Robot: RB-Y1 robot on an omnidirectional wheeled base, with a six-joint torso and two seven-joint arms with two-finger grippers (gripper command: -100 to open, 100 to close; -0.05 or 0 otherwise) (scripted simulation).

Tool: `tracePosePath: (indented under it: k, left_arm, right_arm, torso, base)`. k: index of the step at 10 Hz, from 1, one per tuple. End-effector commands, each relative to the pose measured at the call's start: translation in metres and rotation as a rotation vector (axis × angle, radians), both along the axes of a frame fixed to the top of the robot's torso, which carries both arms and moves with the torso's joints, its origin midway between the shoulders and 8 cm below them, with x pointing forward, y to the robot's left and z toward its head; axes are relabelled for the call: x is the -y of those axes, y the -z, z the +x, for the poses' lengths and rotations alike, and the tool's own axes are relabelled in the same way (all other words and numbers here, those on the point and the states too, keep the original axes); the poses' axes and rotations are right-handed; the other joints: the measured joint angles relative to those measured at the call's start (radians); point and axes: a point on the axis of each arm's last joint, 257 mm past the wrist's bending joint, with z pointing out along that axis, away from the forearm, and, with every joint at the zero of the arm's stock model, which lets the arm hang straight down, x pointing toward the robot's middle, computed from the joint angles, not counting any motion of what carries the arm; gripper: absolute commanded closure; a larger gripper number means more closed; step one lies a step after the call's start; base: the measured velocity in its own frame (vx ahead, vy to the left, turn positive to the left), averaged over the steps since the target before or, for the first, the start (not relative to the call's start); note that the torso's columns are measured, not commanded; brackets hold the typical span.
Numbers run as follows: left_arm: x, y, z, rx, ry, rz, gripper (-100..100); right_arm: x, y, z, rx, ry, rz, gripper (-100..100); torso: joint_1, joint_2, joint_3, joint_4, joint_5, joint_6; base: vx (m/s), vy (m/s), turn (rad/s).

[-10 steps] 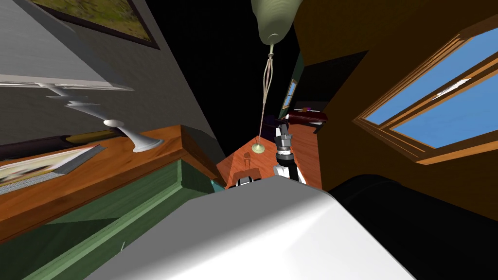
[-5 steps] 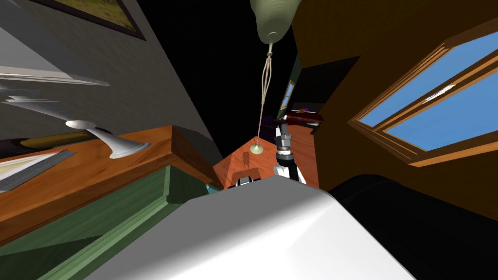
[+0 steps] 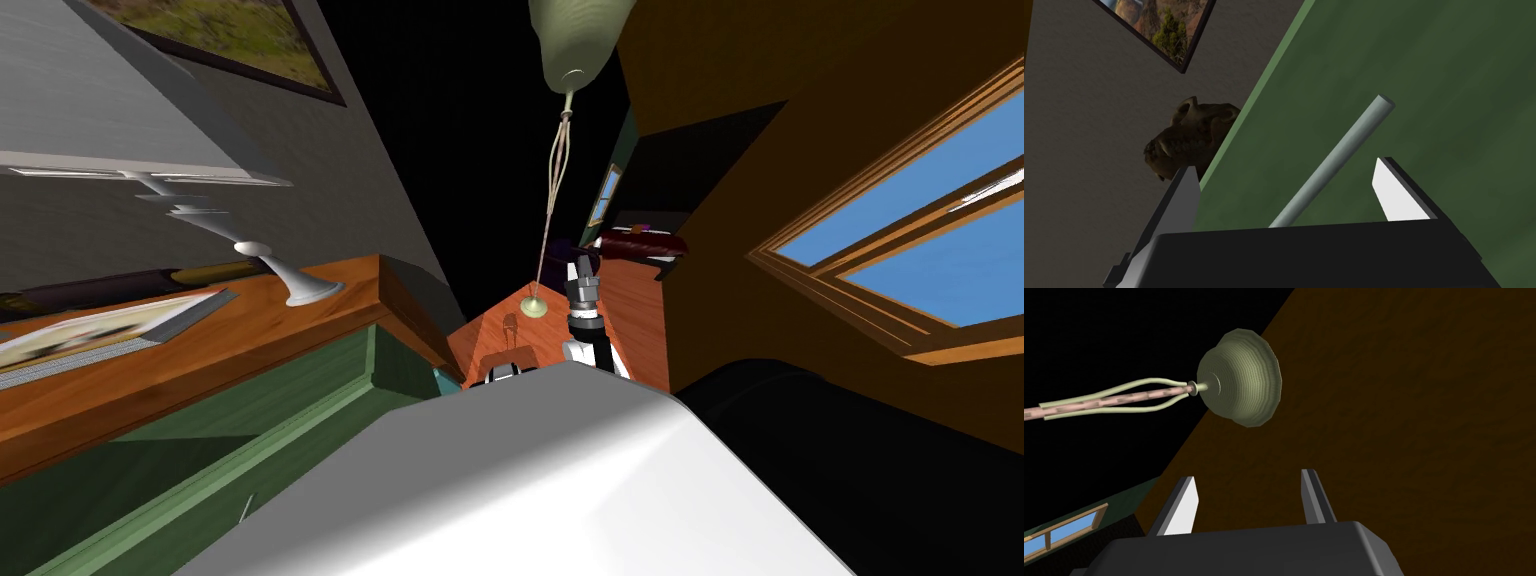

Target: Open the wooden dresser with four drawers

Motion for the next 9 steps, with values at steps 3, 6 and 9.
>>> tracePosePath:
  k: [3, 6, 9]
  left_arm:
    - [0.008, -0.012, 0.050, -0.002, 0.065, 0.003, -100]
    - [0.014, -0.020, 0.072, 0.000, 0.098, -0.007, -100]
    - [0.024, -0.030, 0.099, -0.014, 0.141, 0.005, -100]
  right_arm:
    - [0.000, 0.000, 0.000, 0.000, 0.000, 0.000, 0]
    - [0.000, 0.000, 0.000, 0.000, 0.000, 0.000, 0]
    - [0.000, 0.000, 0.000, 0.000, 0.000, 0.000, 0]
  torso:
    - [0.000, 0.001, 0.000, 0.000, 0.000, 0.000]
    - [0.000, 0.001, 0.001, 0.000, 0.000, 0.000]
    - [-0.002, 0.002, 0.000, 0.002, -0.004, -0.001]
  base:
    - [-0.033, 0.012, 0.149]
    - [-0.035, 0.011, 0.103]
    - [-0.028, 0.009, 0.124]
